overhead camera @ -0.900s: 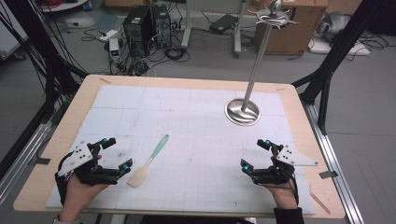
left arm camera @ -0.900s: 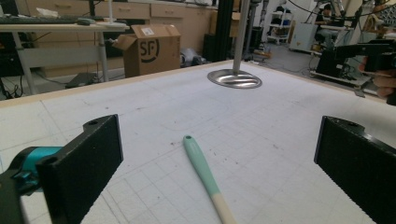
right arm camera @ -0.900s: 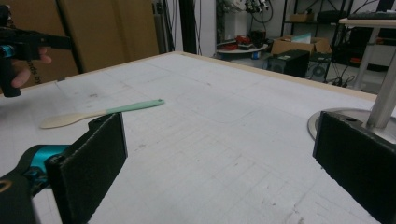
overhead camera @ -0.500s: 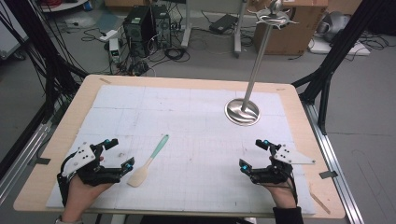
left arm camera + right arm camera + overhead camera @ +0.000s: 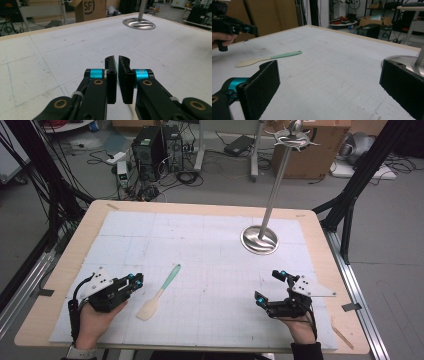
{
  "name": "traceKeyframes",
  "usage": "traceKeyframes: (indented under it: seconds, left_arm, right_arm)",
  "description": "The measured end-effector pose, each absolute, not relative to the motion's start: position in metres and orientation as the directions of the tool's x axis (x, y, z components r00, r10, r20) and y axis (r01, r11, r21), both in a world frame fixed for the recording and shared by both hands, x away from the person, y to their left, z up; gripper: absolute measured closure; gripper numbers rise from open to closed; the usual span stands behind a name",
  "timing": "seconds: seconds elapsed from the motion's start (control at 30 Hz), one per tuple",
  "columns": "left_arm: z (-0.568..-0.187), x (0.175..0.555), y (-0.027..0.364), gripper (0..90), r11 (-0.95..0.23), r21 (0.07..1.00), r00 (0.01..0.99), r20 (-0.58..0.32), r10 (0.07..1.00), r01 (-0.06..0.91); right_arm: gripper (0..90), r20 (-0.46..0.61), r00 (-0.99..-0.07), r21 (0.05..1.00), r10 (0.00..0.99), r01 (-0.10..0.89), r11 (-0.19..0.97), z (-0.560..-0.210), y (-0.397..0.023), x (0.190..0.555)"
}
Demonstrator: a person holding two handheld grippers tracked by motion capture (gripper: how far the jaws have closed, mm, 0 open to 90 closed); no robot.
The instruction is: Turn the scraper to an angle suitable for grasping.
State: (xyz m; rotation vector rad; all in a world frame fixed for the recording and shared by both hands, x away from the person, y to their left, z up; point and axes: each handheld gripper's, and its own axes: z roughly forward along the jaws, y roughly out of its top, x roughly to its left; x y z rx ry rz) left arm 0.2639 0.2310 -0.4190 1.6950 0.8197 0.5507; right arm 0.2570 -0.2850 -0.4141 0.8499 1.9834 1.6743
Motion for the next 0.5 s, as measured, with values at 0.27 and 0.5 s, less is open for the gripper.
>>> traceKeyframes:
  seconds: [0.27, 0.5]
  left_arm:
    - [-0.424, 0.295, 0.219, 89.4, -0.170, 0.931, 0.659, -0.094, 0.746, 0.325]
    - [-0.434, 0.318, 0.208, 89.6, -0.197, 0.897, 0.650, -0.123, 0.749, 0.397]
  right_arm:
    - [1.8, 0.078, -0.730, 0.977, 0.679, 0.193, 0.096, -0.415, -0.285, 0.257]
    - [1.8, 0.083, -0.719, 0.977, 0.690, 0.195, 0.086, -0.414, -0.287, 0.258]
